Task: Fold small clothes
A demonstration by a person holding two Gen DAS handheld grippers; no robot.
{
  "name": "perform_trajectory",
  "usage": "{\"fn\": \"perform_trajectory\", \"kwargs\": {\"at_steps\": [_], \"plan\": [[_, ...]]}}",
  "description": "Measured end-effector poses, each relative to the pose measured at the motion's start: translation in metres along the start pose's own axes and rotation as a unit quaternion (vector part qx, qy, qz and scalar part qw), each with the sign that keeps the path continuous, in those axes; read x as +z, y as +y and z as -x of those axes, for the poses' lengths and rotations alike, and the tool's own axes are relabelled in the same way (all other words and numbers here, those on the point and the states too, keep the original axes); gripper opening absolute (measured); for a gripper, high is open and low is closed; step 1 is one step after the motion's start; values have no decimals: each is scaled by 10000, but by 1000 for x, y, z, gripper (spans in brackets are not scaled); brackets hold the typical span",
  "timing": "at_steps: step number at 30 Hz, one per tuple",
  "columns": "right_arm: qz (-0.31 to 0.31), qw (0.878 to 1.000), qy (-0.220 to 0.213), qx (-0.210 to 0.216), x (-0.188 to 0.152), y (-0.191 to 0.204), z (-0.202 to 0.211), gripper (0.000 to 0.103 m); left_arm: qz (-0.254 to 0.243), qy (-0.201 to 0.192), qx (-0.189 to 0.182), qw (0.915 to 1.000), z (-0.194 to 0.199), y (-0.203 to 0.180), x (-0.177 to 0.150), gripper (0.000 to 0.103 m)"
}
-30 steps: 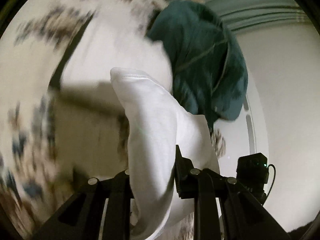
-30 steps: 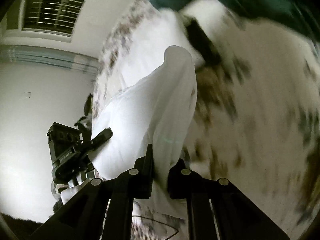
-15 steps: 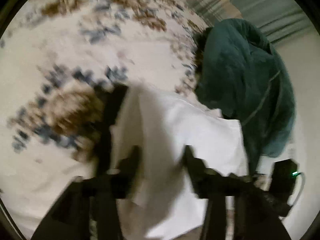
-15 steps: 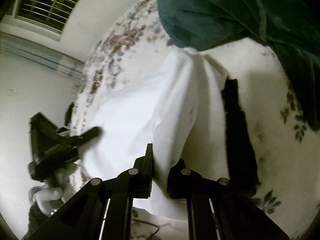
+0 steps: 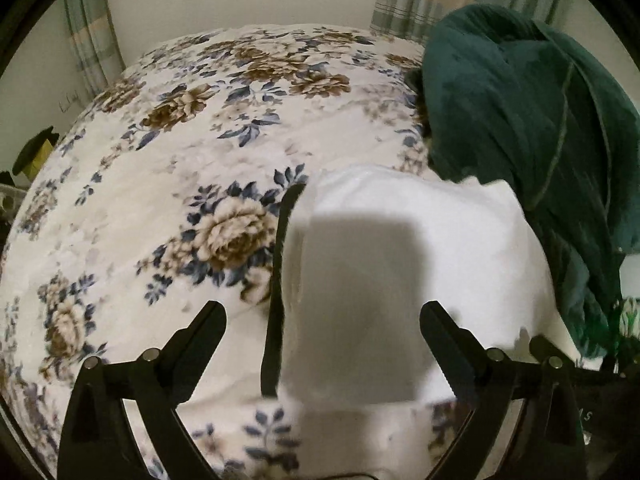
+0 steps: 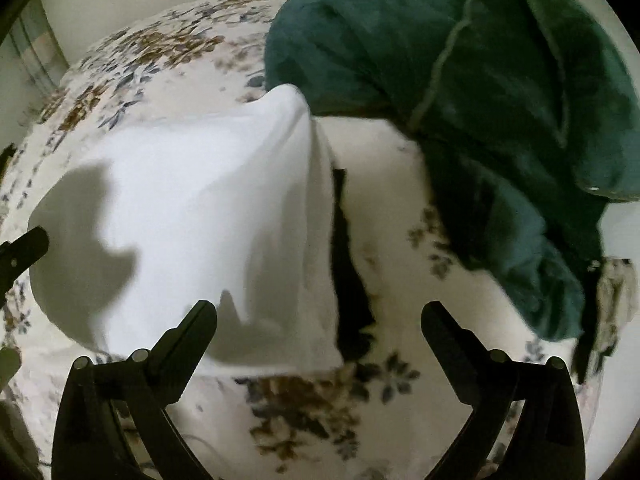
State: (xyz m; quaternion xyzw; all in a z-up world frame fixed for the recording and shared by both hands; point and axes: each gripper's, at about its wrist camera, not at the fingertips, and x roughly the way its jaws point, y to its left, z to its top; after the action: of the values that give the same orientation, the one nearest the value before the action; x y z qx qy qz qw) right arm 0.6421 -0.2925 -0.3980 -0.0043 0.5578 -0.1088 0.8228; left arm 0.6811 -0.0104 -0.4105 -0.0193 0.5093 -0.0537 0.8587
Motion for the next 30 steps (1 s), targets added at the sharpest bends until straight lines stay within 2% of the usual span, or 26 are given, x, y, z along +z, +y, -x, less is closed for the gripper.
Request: {"fn": "perform_trajectory", "kwargs": {"at_steps": [3, 9, 14, 23, 30], "plan": [[-94, 9997, -184, -103, -12, -8, 39, 103, -59, -19, 135, 9999, 29, -6, -6, 99], [-168, 9977, -621, -236, -35, -28, 142, 103, -214, -301, 211, 9991, 120, -20, -22, 99], [-172, 9938, -1062, -284, -62, -43, 248, 103, -264, -588, 260, 9976, 214, -33, -42, 99], [-165, 9833, -1793, -247, -121, -61, 433, 103, -266, -947, 134, 9951, 366, -51, -76, 99], [-101, 9746, -2230, -175, -170, -68, 535, 103, -205, -1161, 201, 9928, 443, -52, -110, 99]]}}
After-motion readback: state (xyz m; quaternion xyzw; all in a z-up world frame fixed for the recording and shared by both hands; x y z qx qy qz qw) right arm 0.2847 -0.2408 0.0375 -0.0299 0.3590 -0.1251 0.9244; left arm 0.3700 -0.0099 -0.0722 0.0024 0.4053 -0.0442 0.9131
